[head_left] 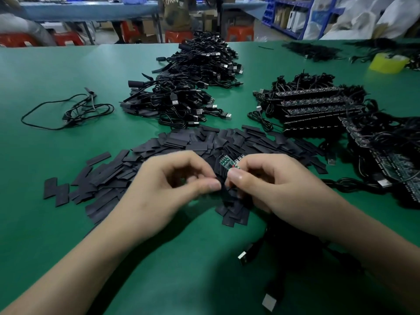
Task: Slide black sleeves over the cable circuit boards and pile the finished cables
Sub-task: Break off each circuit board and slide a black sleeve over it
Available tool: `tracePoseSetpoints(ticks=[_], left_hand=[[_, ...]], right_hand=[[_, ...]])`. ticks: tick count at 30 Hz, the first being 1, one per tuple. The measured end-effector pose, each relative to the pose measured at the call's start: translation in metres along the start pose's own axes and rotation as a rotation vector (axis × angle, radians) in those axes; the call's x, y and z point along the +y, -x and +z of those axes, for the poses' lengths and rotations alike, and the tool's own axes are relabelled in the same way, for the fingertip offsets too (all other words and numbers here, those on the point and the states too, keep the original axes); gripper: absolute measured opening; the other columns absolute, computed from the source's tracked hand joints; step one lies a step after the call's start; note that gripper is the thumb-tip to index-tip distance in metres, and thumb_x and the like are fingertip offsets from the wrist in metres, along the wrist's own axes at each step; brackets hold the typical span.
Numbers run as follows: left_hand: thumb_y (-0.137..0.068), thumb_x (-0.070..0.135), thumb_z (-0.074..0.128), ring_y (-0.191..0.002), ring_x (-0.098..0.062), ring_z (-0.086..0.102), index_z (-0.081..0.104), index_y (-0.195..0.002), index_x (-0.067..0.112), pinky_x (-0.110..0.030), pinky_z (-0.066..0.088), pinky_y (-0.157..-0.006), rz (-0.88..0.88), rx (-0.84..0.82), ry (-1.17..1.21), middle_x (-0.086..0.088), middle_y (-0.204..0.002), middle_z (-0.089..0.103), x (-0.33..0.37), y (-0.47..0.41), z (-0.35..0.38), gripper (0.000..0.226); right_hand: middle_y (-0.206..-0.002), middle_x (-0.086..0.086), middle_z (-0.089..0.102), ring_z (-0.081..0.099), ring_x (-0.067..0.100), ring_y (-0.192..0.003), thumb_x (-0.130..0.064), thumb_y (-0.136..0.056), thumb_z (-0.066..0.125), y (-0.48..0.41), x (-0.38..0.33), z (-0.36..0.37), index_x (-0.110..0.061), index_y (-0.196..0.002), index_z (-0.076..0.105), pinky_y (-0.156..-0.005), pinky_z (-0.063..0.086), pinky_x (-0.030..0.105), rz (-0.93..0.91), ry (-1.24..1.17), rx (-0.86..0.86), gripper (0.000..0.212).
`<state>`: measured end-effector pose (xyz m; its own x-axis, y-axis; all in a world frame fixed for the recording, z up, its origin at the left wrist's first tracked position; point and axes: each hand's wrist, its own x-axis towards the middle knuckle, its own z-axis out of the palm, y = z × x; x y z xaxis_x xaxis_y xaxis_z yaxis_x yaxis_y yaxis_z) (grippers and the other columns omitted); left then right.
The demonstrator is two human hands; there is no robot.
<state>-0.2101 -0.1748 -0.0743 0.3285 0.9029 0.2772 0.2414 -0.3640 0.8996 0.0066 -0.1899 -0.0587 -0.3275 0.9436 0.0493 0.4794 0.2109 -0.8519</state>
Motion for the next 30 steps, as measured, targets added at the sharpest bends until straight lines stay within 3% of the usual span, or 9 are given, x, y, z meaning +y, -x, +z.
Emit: tracePoseSetpoints(ticks=[2, 6, 11, 15, 20, 23, 27, 30], left_hand=[[-0.072, 0.030, 0.083, -0.054, -0.006, 0.056, 0.072, -0.076, 0.022, -0.015, 0.045, -0.054, 0.037, 0.070, 0.127, -0.009, -0.064, 0.065, 0.003, 0.001, 0.001, 0.014], [-0.072, 0.021, 0.082, -0.057, -0.007, 0.065, 0.072, -0.074, 0.019, -0.014, 0.049, -0.055, 0.116, 0.136, 0.149, 0.003, -0.068, 0.072, 0.006, 0.004, 0.006, 0.011], [-0.073, 0.031, 0.083, -0.071, -0.008, 0.070, 0.076, -0.089, 0.021, -0.016, 0.052, -0.068, 0.242, 0.107, -0.140, 0.008, -0.080, 0.073, 0.006, 0.007, 0.005, 0.021], [-0.076, 0.036, 0.083, -0.075, -0.004, 0.065, 0.077, -0.100, 0.021, -0.009, 0.046, -0.073, 0.385, 0.088, -0.416, 0.016, -0.089, 0.070, 0.008, 0.008, 0.011, 0.029], [-0.080, 0.035, 0.080, -0.078, -0.002, 0.066, 0.077, -0.108, 0.025, -0.012, 0.048, -0.074, 0.402, 0.116, -0.458, 0.016, -0.091, 0.073, 0.007, 0.008, 0.012, 0.030], [-0.078, 0.034, 0.083, -0.081, -0.001, 0.070, 0.079, -0.103, 0.023, -0.021, 0.056, -0.076, 0.300, 0.193, -0.397, 0.015, -0.093, 0.076, 0.005, 0.006, 0.009, 0.027], [-0.075, 0.034, 0.079, -0.075, 0.003, 0.071, 0.078, -0.096, 0.031, -0.017, 0.056, -0.070, 0.153, 0.296, -0.202, 0.019, -0.086, 0.077, 0.003, 0.005, 0.005, 0.022], [-0.074, 0.033, 0.078, -0.068, 0.003, 0.069, 0.079, -0.094, 0.031, -0.019, 0.057, -0.066, 0.112, 0.314, -0.124, 0.018, -0.083, 0.077, 0.004, 0.005, 0.005, 0.019]], right_hand=[[-0.053, -0.006, 0.058, 0.044, 0.010, -0.046, -0.045, -0.098, 0.059, 0.000, 0.000, 0.000, -0.017, -0.078, 0.068, -0.050, 0.036, 0.025, 0.046, -0.136, -0.071, 0.036], [-0.048, -0.010, 0.062, 0.042, 0.001, -0.039, -0.035, -0.101, 0.058, 0.000, 0.001, -0.003, -0.003, -0.088, 0.067, -0.045, 0.034, 0.011, 0.110, -0.331, -0.178, 0.036], [-0.079, 0.008, 0.076, 0.047, 0.005, -0.042, -0.021, -0.094, 0.068, -0.002, 0.006, -0.005, -0.011, -0.090, 0.062, -0.043, 0.036, 0.014, 0.127, -0.490, -0.075, 0.012], [-0.078, 0.009, 0.076, 0.047, 0.007, -0.041, -0.015, -0.095, 0.068, -0.002, 0.009, -0.001, -0.008, -0.093, 0.062, -0.043, 0.037, 0.014, 0.111, -0.452, -0.026, 0.010], [-0.073, 0.005, 0.075, 0.047, 0.006, -0.041, -0.018, -0.097, 0.065, -0.001, 0.008, 0.000, -0.005, -0.094, 0.061, -0.045, 0.039, 0.014, 0.074, -0.396, -0.013, 0.015], [-0.068, 0.002, 0.072, 0.048, 0.008, -0.042, -0.026, -0.103, 0.054, -0.004, 0.006, -0.004, -0.005, -0.091, 0.062, -0.045, 0.038, 0.014, 0.040, -0.327, 0.032, 0.026], [-0.059, 0.000, 0.058, 0.046, 0.011, -0.047, -0.037, -0.103, 0.047, -0.004, 0.004, -0.015, -0.017, -0.075, 0.061, -0.050, 0.038, 0.017, -0.031, -0.205, 0.039, 0.037], [-0.055, -0.003, 0.046, 0.042, 0.016, -0.052, -0.047, -0.097, 0.047, -0.001, 0.004, -0.019, -0.016, -0.071, 0.054, -0.054, 0.035, 0.033, -0.054, -0.031, -0.046, 0.041]])
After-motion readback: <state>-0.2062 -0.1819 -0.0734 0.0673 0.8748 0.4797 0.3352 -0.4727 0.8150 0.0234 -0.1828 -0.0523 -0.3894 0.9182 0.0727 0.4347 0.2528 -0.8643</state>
